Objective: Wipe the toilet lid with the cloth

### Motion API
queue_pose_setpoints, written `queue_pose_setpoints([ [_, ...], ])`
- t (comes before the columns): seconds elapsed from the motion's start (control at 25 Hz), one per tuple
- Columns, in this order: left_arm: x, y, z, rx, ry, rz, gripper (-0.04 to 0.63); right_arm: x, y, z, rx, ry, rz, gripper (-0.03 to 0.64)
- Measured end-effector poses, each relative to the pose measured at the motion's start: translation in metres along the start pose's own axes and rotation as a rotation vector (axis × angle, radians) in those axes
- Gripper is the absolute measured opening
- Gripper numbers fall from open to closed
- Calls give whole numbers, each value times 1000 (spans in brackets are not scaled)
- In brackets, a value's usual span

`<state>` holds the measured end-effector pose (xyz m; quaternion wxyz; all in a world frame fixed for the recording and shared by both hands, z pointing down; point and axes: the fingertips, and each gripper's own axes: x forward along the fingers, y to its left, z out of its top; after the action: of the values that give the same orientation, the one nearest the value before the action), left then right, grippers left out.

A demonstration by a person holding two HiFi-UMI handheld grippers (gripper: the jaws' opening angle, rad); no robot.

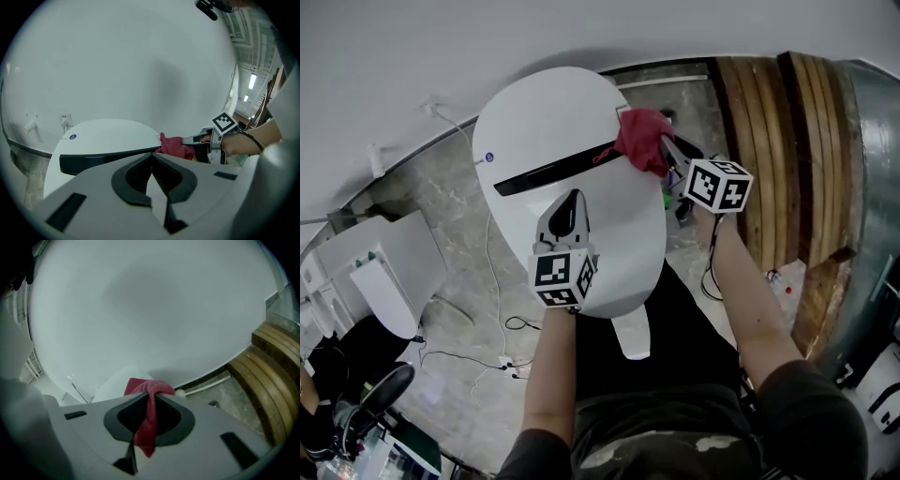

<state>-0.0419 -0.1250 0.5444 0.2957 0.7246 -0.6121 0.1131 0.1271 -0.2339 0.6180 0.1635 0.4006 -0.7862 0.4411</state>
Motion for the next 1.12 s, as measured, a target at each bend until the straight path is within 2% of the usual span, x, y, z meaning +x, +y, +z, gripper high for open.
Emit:
queue_pose_setpoints([
  [0.12, -4, 0, -2, -3, -4, -3, 8, -6, 5, 1, 1, -11, 8, 41],
  [0.24, -16, 14, -4, -9, -14, 1, 8, -11, 31, -1, -14, -27, 39, 41],
  [0.44, -50, 49, -8, 27, -16, -12, 8, -20, 110, -11, -39, -74, 104, 41],
  [0.6, -88, 80, -14, 51, -12, -26, 8, -19, 181, -38, -33, -89, 146, 41],
  [0.92, -141, 150, -37, 13, 4, 0, 8, 31, 298, -132, -56, 26, 243, 41],
  [1.12, -156, 172, -57, 1, 25, 11, 8, 69, 330, -180, -118, 135, 294, 41],
])
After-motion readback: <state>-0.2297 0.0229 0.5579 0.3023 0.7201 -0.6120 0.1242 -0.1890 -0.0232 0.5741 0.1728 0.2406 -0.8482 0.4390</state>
